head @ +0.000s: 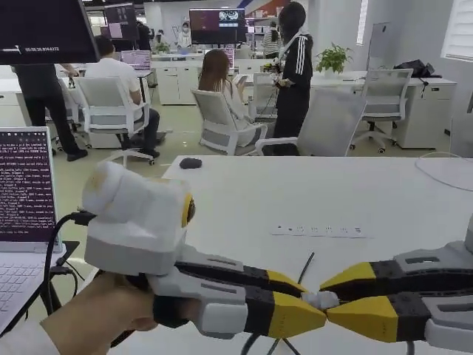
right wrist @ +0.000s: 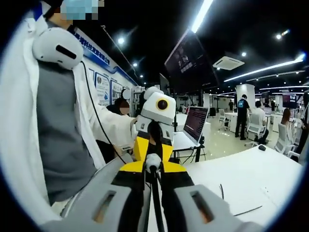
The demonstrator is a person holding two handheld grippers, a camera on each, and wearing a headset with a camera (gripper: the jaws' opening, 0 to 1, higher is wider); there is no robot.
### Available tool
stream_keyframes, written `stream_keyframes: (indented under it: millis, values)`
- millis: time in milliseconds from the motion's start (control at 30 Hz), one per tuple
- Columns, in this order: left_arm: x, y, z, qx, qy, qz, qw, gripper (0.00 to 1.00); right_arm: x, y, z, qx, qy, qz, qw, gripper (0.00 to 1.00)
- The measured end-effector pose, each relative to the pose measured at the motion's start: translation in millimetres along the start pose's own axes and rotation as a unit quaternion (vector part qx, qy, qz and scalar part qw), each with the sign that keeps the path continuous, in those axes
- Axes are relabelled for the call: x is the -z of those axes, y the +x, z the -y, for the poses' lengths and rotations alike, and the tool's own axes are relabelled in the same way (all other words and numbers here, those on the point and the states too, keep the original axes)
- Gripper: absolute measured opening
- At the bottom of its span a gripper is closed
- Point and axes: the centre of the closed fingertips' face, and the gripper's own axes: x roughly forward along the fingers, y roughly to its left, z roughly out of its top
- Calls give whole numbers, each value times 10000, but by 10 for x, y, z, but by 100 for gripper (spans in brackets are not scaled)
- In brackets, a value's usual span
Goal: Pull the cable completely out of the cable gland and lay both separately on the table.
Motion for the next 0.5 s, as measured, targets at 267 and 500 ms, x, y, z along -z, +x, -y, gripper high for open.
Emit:
stream_keyframes:
  millis: [267,500]
  values:
    - [-78,-79,-42,-620,1726,63,9830,15,-201,-56,132,174,1329,748,9882,28]
    - [-164,-53,84,-868,3007,25,9498,16,-55,-23,148,126,1968,687,9780,24]
